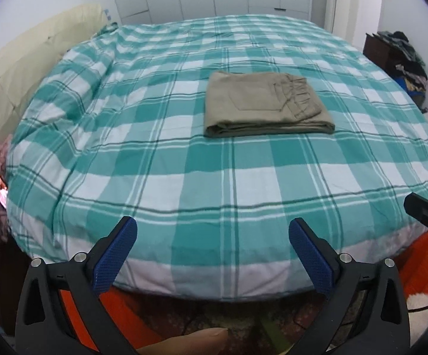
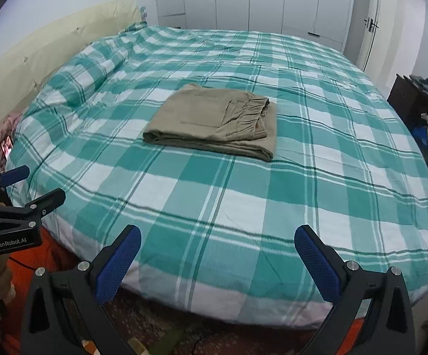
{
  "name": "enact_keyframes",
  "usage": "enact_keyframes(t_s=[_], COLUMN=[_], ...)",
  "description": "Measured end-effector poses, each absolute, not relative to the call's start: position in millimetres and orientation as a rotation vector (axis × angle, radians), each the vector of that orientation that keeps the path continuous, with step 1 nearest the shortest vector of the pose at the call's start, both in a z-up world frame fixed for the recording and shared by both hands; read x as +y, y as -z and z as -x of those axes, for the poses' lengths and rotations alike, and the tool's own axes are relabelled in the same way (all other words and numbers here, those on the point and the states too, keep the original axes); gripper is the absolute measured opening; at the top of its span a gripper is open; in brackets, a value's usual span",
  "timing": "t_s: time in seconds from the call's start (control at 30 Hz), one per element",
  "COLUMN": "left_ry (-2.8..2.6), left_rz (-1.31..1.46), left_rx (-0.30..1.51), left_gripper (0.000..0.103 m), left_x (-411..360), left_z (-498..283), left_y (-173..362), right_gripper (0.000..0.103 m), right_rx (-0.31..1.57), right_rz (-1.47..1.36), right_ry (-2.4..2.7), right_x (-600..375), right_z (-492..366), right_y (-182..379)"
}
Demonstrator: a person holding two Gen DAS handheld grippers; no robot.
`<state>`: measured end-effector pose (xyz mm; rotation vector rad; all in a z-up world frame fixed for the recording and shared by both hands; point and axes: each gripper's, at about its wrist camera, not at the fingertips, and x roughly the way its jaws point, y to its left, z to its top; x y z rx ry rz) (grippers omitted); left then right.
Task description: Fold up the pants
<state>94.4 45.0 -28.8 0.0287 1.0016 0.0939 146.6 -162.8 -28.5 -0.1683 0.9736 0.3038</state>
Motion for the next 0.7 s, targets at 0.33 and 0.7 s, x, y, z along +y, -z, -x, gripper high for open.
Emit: enact_keyframes(t_s=[0.33,0.7], left_ry=[-0.095,-0.055], left_rz=[-0.048,-0.039], left_rx=[1.005,1.052], left_gripper=[0.103,0.102], left_x=[40.5,33.9], left_z=[-77.6,-66.0], left_y=[10.9,1.3], right_gripper=[0.102,0.102], right_rx=[0.982,0.989], right_rz=[0.195,0.198], right_ry=[-0.343,-0.335], right_x=[-152.6,-160.0], right_z=[-122.1,-110.0], right_y=[5.8,-4.1])
